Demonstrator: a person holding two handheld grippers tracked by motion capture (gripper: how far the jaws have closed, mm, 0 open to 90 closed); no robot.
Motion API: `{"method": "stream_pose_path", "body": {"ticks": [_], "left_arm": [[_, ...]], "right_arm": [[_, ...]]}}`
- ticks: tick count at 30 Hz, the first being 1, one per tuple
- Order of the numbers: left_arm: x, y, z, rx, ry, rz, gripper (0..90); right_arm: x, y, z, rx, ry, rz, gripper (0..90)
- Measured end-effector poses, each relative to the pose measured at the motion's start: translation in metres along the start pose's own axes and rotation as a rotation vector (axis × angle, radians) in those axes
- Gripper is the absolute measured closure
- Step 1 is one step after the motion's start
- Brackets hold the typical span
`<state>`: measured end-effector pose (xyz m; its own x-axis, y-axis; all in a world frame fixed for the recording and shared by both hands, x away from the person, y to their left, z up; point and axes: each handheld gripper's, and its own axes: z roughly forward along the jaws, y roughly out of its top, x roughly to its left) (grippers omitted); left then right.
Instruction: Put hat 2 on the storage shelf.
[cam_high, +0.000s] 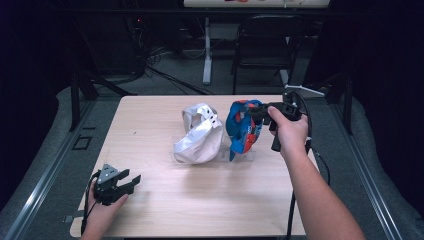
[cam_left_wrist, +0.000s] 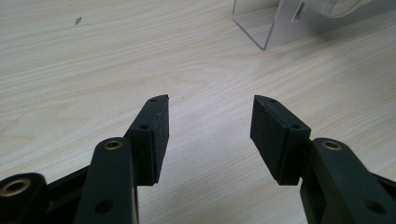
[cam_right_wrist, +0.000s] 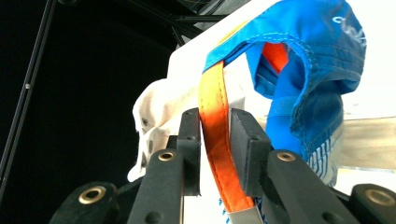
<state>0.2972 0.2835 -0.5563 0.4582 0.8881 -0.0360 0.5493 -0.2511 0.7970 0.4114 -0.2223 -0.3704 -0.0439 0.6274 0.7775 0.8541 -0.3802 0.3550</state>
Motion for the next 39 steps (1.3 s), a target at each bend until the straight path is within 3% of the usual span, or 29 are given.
{"method": "stream_pose_path", "body": {"ticks": [5,16,39], "left_arm": [[0.000,0.000,0.000,0.001,-0.001,0.000,47.7],[0.000,0.000,0.001,0.003,-0.001,0.002,47.7],[0.000,-0.001,0.002,0.008,0.009,0.002,46.5]], "right_arm": [[-0.008,0.000,-0.005,-0.015,0.004,0.022,69.5],[-0.025,-0.003,-0.018,-0.028,0.018,0.010,56.8],[-0.054,-0.037,-0.030,-0.028,-0.070,-0.128,47.9]]}}
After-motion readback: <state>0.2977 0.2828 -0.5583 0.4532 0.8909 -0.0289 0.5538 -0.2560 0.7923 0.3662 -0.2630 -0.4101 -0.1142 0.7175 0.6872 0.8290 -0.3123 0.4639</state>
